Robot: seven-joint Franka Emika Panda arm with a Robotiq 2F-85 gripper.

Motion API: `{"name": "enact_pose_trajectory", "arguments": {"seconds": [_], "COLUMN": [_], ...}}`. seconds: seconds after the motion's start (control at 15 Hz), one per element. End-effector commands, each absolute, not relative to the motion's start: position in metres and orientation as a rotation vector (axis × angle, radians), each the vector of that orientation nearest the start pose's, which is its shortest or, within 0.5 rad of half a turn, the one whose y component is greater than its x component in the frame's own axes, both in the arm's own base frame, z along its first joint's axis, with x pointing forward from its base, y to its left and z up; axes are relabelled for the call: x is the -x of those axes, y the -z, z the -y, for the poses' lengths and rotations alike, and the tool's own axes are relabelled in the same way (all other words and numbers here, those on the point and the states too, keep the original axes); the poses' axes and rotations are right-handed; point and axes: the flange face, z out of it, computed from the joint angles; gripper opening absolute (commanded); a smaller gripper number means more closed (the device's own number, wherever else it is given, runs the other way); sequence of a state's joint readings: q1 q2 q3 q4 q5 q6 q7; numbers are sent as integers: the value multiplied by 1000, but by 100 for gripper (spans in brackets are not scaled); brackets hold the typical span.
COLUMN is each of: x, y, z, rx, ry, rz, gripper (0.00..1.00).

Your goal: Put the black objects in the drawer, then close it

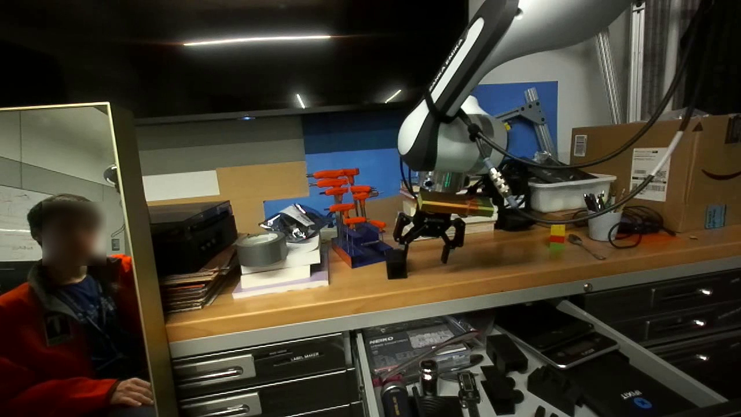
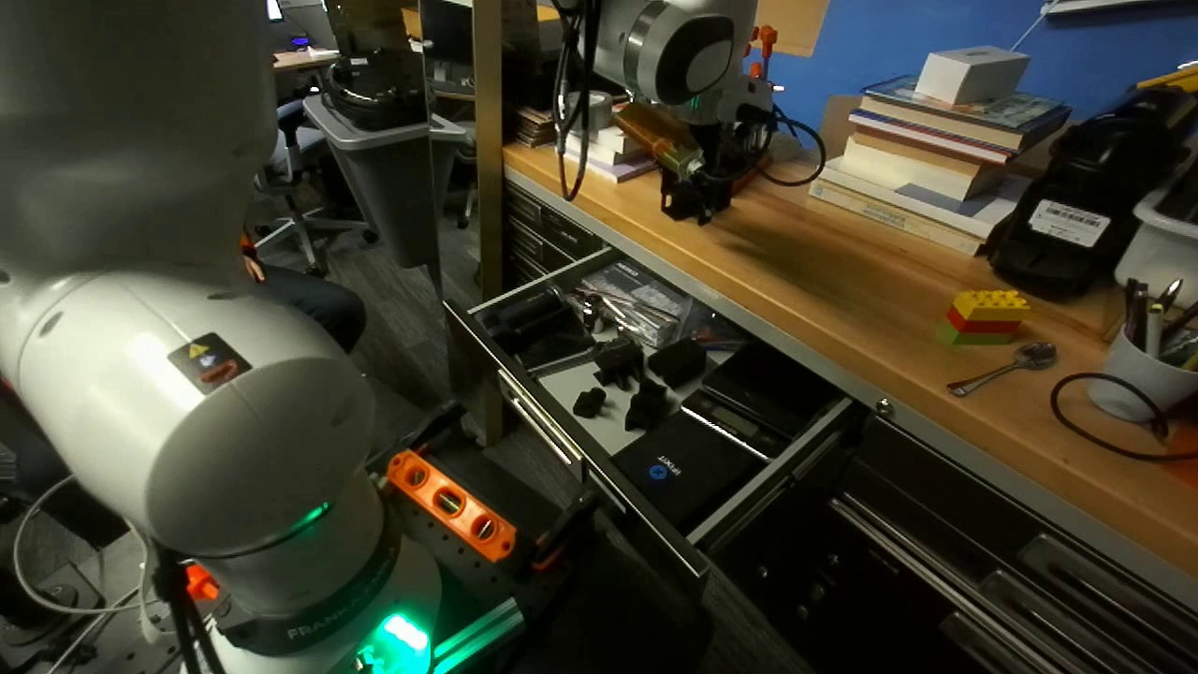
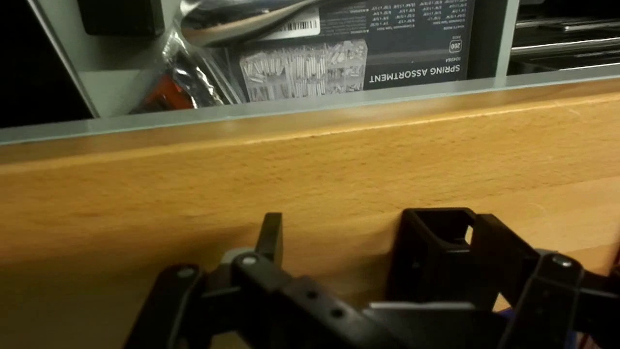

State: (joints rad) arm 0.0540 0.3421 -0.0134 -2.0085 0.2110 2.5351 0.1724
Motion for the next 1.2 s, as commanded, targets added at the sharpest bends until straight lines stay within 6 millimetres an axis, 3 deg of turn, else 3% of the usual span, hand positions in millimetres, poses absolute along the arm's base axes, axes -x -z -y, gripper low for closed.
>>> {"name": "enact_pose_trajectory", "arguments": {"seconds": [0.0, 0.4, 1.13], "x": [-655, -684, -712], "y": [-300, -299, -289], "z": [-36, -58, -79], "rx": [2959, 2978, 3000], "ry": [272, 273, 226], "rz": [-343, -264, -212], "gripper": [100, 100, 100]}}
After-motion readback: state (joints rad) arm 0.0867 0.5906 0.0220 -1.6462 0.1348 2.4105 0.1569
